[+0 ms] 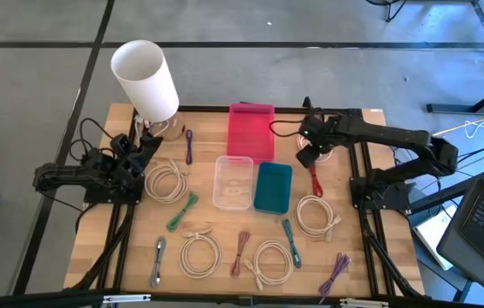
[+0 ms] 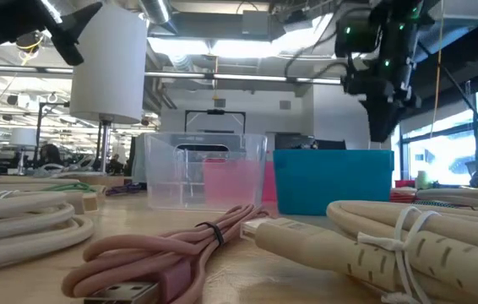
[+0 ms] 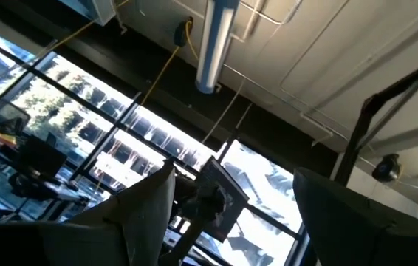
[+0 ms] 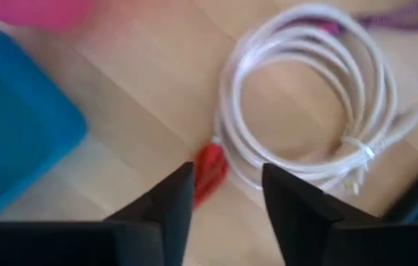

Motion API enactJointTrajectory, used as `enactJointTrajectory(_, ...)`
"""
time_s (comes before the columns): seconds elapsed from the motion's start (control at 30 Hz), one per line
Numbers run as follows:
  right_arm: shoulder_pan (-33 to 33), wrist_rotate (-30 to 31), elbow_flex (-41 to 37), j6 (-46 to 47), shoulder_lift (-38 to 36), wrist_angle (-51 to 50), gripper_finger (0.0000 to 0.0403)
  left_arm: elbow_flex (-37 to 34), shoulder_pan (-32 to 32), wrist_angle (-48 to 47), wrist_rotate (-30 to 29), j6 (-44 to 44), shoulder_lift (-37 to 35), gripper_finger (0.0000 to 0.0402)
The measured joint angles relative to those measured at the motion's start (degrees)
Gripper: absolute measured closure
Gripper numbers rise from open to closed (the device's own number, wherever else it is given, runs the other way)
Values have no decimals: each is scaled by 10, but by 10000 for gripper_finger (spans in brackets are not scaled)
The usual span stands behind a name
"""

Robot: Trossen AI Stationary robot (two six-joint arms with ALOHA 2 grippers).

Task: Pick & Place USB Port
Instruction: Put the light brown HDMI cable into the pink bin

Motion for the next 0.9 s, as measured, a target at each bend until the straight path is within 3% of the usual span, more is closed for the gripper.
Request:
enactJointTrajectory(0.2,-40,0,0,-40,39,17,194,0,0,-6,-3,-6,0,132)
enactJointTrajectory(0.47,-68,-2,0,-87,103,76,192,0,0,-6,-4,0,0,132)
enactJointTrajectory(0.9,-73,-15,0,-91,237,132,196,0,0,-11,-5,-19,0,132)
